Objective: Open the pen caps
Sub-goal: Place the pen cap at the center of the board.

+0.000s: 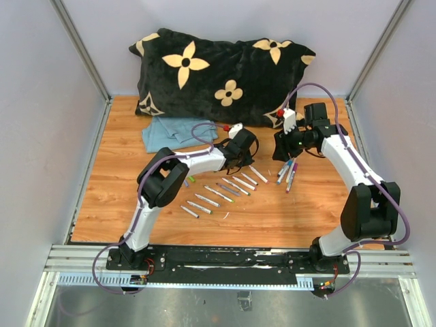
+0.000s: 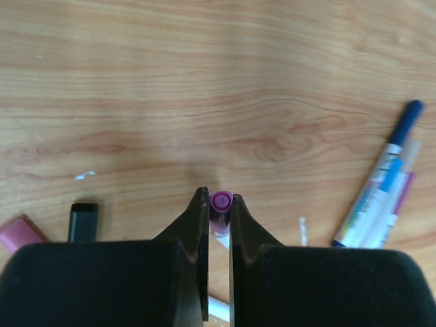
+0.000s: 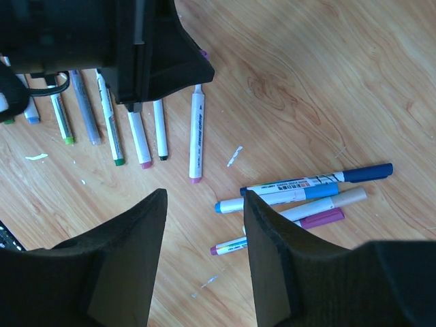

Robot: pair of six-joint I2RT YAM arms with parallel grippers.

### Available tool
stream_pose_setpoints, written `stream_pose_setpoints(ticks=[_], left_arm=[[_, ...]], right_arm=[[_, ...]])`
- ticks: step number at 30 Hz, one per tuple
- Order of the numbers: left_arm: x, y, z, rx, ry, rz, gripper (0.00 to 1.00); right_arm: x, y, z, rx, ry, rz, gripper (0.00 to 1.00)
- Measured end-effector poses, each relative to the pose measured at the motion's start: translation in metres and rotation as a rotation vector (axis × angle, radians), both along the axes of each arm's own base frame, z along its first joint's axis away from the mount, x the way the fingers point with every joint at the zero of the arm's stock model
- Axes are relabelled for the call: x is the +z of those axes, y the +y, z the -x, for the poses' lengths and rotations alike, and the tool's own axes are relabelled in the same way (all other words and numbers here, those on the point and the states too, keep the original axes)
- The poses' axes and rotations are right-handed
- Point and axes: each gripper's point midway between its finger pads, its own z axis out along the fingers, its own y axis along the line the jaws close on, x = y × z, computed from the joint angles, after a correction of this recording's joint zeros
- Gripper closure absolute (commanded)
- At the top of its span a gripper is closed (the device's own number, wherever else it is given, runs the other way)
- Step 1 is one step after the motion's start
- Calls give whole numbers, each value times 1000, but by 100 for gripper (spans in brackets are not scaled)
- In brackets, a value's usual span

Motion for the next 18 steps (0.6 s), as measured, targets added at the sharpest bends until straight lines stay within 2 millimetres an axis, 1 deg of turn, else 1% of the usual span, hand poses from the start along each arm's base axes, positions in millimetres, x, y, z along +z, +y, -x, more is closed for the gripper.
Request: stream_pose_setpoints(ticks=[3,7,13,18], left_arm=[[-16,5,-1,15,29,-63,100],[-12,13,-5,31,18,-115,100],[-17,28,-7,49,22,-177,99],[-17,34,-11,60,18,-186,94]], right_arm=[[0,-3,0,-8,5,-9,50],[-2,-9,-1,-25,10,-14,50],[-2,-10,-1,-27,14,-24,50],[-1,-10,0,-24,15,-29,50]])
